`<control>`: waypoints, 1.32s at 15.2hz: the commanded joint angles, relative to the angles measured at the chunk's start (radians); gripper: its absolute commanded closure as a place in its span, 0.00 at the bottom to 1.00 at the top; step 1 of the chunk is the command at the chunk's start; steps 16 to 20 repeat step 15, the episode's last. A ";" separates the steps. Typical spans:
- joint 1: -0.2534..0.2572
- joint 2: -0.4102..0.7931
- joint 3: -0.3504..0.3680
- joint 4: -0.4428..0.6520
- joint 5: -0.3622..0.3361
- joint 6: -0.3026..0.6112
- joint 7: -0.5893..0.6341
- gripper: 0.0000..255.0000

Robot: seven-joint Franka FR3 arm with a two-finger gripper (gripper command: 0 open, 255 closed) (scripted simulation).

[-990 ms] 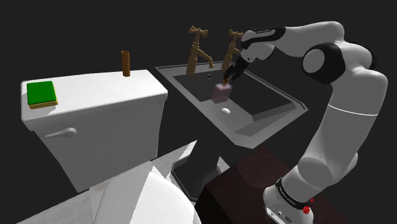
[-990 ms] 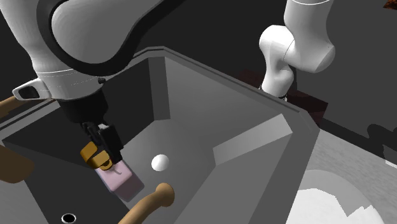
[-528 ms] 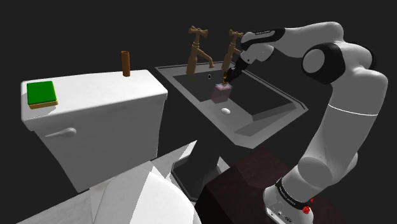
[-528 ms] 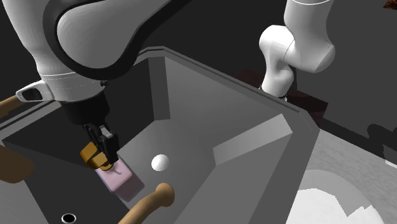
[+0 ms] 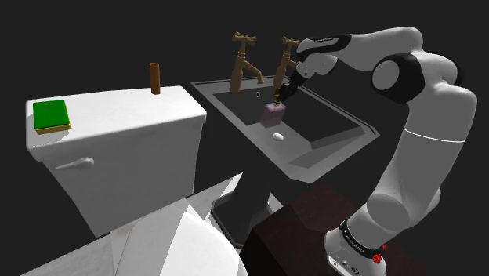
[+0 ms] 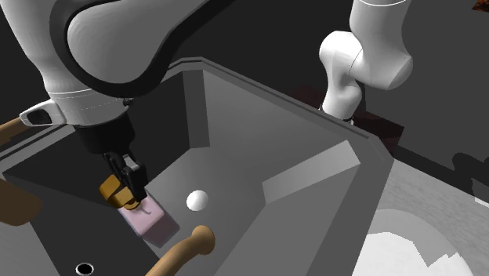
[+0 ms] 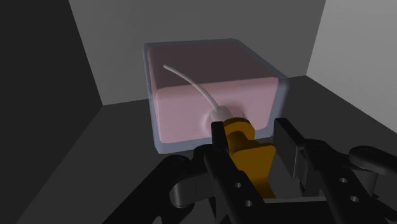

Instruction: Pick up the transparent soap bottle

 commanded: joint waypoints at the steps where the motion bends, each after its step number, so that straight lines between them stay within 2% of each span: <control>1: 0.000 -0.002 -0.001 0.018 -0.007 -0.017 0.007 1.00; 13: -0.002 -0.037 -0.012 0.128 -0.042 -0.150 0.064 1.00; 20: -0.002 -0.037 -0.012 0.129 -0.043 -0.152 0.064 1.00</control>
